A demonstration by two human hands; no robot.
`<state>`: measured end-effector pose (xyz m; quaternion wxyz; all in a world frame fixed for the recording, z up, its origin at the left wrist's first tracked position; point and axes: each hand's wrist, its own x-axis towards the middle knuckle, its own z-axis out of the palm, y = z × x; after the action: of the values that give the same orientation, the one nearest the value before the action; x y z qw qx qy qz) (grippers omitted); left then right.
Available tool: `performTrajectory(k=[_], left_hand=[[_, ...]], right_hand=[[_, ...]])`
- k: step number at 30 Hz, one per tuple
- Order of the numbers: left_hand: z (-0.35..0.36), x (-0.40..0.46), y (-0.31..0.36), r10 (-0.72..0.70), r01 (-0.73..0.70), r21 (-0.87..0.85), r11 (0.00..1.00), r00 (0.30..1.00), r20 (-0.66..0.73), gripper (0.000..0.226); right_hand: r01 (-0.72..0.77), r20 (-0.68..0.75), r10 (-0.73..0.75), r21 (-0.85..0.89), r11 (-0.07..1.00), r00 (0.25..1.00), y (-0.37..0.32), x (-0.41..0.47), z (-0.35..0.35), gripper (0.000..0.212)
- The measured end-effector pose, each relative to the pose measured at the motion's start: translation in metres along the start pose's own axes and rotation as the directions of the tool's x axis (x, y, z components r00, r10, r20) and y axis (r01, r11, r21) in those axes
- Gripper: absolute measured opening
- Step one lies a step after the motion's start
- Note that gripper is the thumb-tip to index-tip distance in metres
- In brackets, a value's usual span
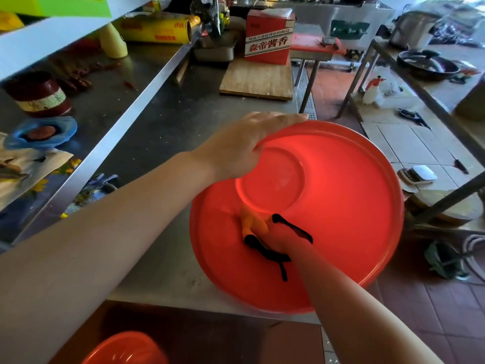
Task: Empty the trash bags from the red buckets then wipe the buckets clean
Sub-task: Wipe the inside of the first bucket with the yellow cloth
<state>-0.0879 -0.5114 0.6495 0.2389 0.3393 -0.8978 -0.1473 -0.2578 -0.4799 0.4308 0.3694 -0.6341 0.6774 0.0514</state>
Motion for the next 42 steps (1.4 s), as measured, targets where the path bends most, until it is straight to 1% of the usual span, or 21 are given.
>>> performTrajectory(k=[2, 5, 7, 9, 11, 13, 16, 19, 24, 28, 33, 38, 42], left_hand=[[0.002, -0.001, 0.002, 0.003, -0.003, -0.006, 1.0, 1.0, -0.005, 0.065], [0.003, -0.004, 0.002, 0.022, -0.022, 0.001, 1.0, 1.0, 0.006, 0.065], [0.002, -0.005, 0.003, 0.024, -0.023, -0.017, 1.0, 1.0, 0.014, 0.066], [-0.001, -0.006, 0.006, 0.019, -0.018, -0.057, 0.998, 1.0, 0.015, 0.064], [-0.006, -0.004, 0.008, 0.002, 0.0, -0.077, 0.997, 1.0, 0.014, 0.062], [-0.011, -0.003, 0.008, -0.015, 0.017, -0.075, 0.997, 1.0, 0.02, 0.066], [-0.02, -0.005, 0.008, -0.079, 0.081, -0.046, 0.996, 0.995, 0.055, 0.074], [-0.031, -0.008, 0.009, -0.101, 0.105, -0.043, 0.993, 0.991, 0.084, 0.075], [-0.042, -0.007, 0.014, -0.065, 0.059, 0.052, 0.997, 0.99, 0.126, 0.078], [-0.045, -0.012, 0.015, -0.04, 0.023, 0.129, 0.991, 0.99, 0.134, 0.08], [-0.041, -0.025, 0.019, -0.045, 0.03, 0.117, 0.993, 0.991, 0.124, 0.078], [-0.042, -0.026, 0.019, -0.07, 0.059, 0.097, 0.994, 0.991, 0.114, 0.077], [-0.041, -0.023, 0.019, -0.064, 0.055, 0.064, 0.996, 0.988, 0.144, 0.078]], right_hand=[[0.023, 0.016, -0.023, -0.024, 0.999, 1.0, 0.002, -0.012, 0.002, 0.082], [0.05, -0.004, -0.05, -0.068, 0.996, 0.999, 0.006, -0.027, 0.008, 0.092], [0.061, -0.018, -0.064, -0.108, 0.992, 0.998, 0.009, -0.04, 0.011, 0.093], [0.054, -0.024, -0.058, -0.155, 0.986, 0.998, 0.009, -0.056, 0.011, 0.086], [0.056, -0.02, -0.061, -0.184, 0.981, 0.998, 0.008, -0.073, 0.008, 0.074], [0.054, 0.013, -0.053, -0.181, 0.982, 0.999, 0.002, -0.092, 0.004, 0.069], [0.055, 0.079, -0.043, -0.158, 0.986, 0.996, -0.008, -0.118, 0.002, 0.071], [0.067, 0.101, -0.053, -0.144, 0.987, 0.993, -0.017, -0.133, 0.008, 0.073], [0.114, 0.03, -0.111, -0.155, 0.981, 0.993, -0.033, -0.14, 0.025, 0.071], [0.11, -0.014, -0.115, -0.206, 0.972, 0.993, -0.039, -0.139, 0.028, 0.071], [0.084, 0.028, -0.079, -0.24, 0.967, 0.996, -0.033, -0.144, 0.031, 0.074], [0.121, 0.039, -0.115, -0.272, 0.955, 0.993, -0.029, -0.164, 0.031, 0.067], [0.127, 0.048, -0.119, -0.286, 0.95, 0.992, -0.017, -0.173, 0.034, 0.071]])
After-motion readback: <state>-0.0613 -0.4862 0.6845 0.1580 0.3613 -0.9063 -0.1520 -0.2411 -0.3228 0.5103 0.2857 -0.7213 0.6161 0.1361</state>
